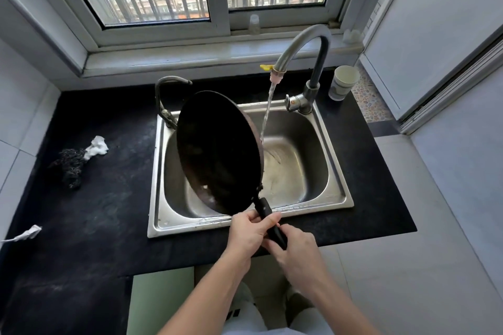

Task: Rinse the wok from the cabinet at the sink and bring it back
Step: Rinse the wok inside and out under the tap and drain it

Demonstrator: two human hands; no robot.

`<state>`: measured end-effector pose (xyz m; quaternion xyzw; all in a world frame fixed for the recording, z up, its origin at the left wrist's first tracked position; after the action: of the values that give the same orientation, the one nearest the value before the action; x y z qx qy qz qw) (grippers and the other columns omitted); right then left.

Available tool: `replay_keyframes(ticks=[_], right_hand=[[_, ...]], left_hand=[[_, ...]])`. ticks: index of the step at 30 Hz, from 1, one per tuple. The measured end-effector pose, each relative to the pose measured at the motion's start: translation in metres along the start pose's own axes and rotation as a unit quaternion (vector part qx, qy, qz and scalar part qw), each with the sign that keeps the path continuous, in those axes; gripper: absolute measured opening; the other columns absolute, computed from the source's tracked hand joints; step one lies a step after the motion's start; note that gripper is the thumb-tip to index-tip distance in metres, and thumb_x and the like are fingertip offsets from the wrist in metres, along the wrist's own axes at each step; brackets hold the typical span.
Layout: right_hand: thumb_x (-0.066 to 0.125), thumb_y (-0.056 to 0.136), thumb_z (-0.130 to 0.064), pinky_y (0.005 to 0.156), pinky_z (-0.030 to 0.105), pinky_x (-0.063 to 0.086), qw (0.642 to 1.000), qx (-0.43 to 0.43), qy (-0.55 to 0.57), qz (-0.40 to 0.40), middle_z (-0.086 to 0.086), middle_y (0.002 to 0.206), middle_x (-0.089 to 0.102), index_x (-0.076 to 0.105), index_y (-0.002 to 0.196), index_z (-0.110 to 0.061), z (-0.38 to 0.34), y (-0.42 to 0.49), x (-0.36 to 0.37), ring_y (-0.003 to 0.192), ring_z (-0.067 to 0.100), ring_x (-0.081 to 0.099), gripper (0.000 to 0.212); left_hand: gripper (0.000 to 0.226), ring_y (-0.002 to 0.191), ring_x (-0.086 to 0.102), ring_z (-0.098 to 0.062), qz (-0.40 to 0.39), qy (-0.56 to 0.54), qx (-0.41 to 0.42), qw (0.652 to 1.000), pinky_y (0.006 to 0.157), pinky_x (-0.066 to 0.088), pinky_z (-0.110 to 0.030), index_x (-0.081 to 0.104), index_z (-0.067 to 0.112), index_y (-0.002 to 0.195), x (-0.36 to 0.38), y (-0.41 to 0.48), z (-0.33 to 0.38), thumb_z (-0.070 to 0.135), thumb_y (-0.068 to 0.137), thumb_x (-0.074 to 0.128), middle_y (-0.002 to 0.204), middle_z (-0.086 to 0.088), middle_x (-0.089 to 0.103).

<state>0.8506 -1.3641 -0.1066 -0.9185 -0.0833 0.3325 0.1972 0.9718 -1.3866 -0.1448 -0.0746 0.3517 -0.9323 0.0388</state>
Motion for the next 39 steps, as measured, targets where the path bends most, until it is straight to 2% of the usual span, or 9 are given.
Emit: replay_keyframes(ticks=[3, 7, 10, 17, 22, 28, 33, 36, 39], right_hand=[[0.068, 0.092, -0.029, 0.044, 0.024, 0.047, 0.999, -0.006, 0.045, -0.009, -0.005, 0.057, 0.060, 0.067, 0.082, -0.015, -0.003, 0.002, 0.007, 0.042, 0.010, 0.058, 0.016], [0.067, 0.091, -0.023, 0.044, 0.025, 0.048, 0.997, 0.002, 0.071, -0.012, -0.005, 0.047, 0.060, 0.071, 0.086, -0.018, 0.007, 0.001, 0.021, 0.040, 0.009, 0.058, 0.009], [0.065, 0.092, -0.022, 0.040, 0.027, 0.045, 0.992, 0.028, 0.115, -0.043, 0.000, 0.047, 0.063, 0.071, 0.087, -0.015, 0.021, 0.001, 0.030, 0.036, 0.010, 0.056, 0.010], [0.060, 0.096, -0.019, 0.037, 0.024, 0.039, 0.981, 0.054, 0.165, -0.087, 0.006, 0.045, 0.060, 0.070, 0.082, -0.015, 0.042, 0.017, 0.043, 0.033, 0.019, 0.051, 0.017], [0.056, 0.098, -0.009, 0.034, 0.024, 0.038, 0.965, 0.070, 0.241, -0.077, 0.006, 0.045, 0.054, 0.064, 0.080, 0.003, 0.044, 0.026, 0.053, 0.034, 0.017, 0.046, 0.023], [0.059, 0.099, -0.013, 0.034, 0.024, 0.038, 0.952, 0.075, 0.287, -0.074, 0.009, 0.047, 0.054, 0.065, 0.075, -0.006, 0.040, 0.033, 0.056, 0.035, 0.018, 0.044, 0.026], [0.057, 0.100, -0.009, 0.033, 0.024, 0.041, 0.948, 0.085, 0.297, -0.075, 0.004, 0.047, 0.057, 0.067, 0.087, -0.001, 0.037, 0.030, 0.067, 0.033, 0.014, 0.049, 0.018], [0.061, 0.098, -0.018, 0.042, 0.033, 0.053, 0.956, 0.078, 0.269, -0.087, 0.002, 0.057, 0.069, 0.070, 0.088, -0.009, 0.037, 0.029, 0.069, 0.045, 0.016, 0.062, 0.016], [0.066, 0.082, -0.056, 0.066, 0.039, 0.061, 0.982, 0.065, 0.127, -0.123, -0.003, 0.073, 0.077, 0.076, 0.084, -0.020, 0.044, 0.033, 0.048, 0.066, 0.010, 0.072, 0.038]], left_hand=[[0.023, 0.083, 0.073, -0.023, 0.002, -0.040, -0.007, 0.999, 0.070, 0.054, -0.031, 0.074, 0.004, 0.094, -0.007, 0.000, -0.010, 0.019, 0.079, 0.080, 0.087, -0.011, 0.077], [0.025, 0.089, 0.070, -0.025, -0.014, -0.100, -0.052, 0.994, 0.080, 0.055, -0.037, 0.073, 0.001, 0.100, -0.009, -0.001, -0.035, 0.014, 0.080, 0.079, 0.091, -0.012, 0.074], [0.031, 0.089, 0.069, -0.023, -0.009, -0.089, -0.067, 0.994, 0.084, 0.054, -0.039, 0.071, -0.001, 0.102, -0.009, 0.000, -0.048, 0.017, 0.079, 0.081, 0.091, -0.011, 0.073], [0.032, 0.076, 0.064, -0.032, -0.032, -0.069, -0.094, 0.993, 0.061, 0.054, -0.036, 0.066, -0.011, 0.104, -0.004, 0.006, -0.052, 0.014, 0.086, 0.074, 0.083, -0.015, 0.072], [0.035, 0.058, 0.059, -0.032, -0.024, -0.057, -0.112, 0.992, 0.050, 0.050, -0.038, 0.066, -0.011, 0.100, -0.009, 0.014, -0.052, 0.019, 0.086, 0.074, 0.074, -0.020, 0.065], [0.030, 0.070, 0.062, -0.033, -0.020, -0.044, -0.130, 0.990, 0.062, 0.051, -0.037, 0.071, -0.007, 0.098, -0.012, 0.025, -0.045, 0.020, 0.086, 0.073, 0.083, -0.025, 0.068], [0.031, 0.051, 0.060, -0.029, -0.036, -0.024, -0.161, 0.986, 0.041, 0.048, -0.033, 0.069, -0.009, 0.100, -0.015, 0.024, -0.043, 0.017, 0.086, 0.074, 0.084, -0.023, 0.069], [0.026, 0.055, 0.064, -0.025, -0.019, -0.013, -0.163, 0.986, 0.043, 0.048, -0.029, 0.072, -0.007, 0.099, -0.018, 0.025, -0.042, 0.014, 0.084, 0.075, 0.087, -0.020, 0.072], [0.015, 0.083, 0.073, -0.029, -0.002, -0.019, -0.160, 0.987, 0.068, 0.058, -0.032, 0.075, -0.001, 0.091, -0.018, 0.027, -0.046, 0.011, 0.083, 0.075, 0.097, -0.020, 0.076]])
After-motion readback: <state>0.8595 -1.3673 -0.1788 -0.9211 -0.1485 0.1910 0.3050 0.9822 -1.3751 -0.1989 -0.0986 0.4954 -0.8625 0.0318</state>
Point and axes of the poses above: each hand's wrist, its own y-axis towards the middle knuckle, its own x-axis out of the palm, z = x × y, the point moved 8 cm from there along y, towards the middle knuckle
